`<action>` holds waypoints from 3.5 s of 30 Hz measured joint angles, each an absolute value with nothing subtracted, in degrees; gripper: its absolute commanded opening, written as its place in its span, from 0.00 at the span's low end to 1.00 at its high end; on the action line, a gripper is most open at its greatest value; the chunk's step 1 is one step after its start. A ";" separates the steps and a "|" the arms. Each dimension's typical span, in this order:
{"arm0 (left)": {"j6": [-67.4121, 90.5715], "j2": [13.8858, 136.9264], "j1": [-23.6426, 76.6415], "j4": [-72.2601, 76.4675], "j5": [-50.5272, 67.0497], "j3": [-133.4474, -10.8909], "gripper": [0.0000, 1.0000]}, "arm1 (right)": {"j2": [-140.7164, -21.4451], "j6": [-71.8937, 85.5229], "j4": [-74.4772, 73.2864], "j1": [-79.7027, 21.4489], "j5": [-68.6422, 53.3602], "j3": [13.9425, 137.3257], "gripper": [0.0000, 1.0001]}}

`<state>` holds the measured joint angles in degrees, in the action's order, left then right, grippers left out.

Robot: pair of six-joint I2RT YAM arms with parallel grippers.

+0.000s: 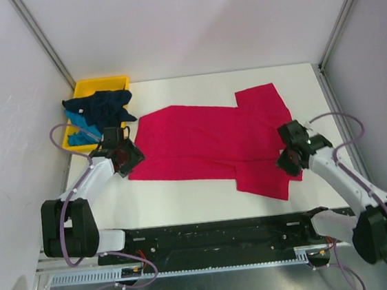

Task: Fold and stack the t-shirts
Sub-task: Fold the flattened tshirt in 1/3 of the way

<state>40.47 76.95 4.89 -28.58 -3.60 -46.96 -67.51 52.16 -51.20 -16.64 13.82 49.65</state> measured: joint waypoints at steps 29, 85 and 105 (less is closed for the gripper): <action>40.49 76.93 4.89 -28.58 -2.28 -46.65 0.67 | -61.93 59.99 -48.47 -16.10 9.34 29.87 0.39; 43.72 83.74 4.89 -24.25 -1.21 -45.65 0.68 | -92.40 48.34 -23.86 -4.84 0.54 64.31 0.00; 45.04 84.38 4.89 -23.22 -1.28 -45.63 0.68 | -97.58 46.39 -23.88 -3.88 -1.32 67.22 0.00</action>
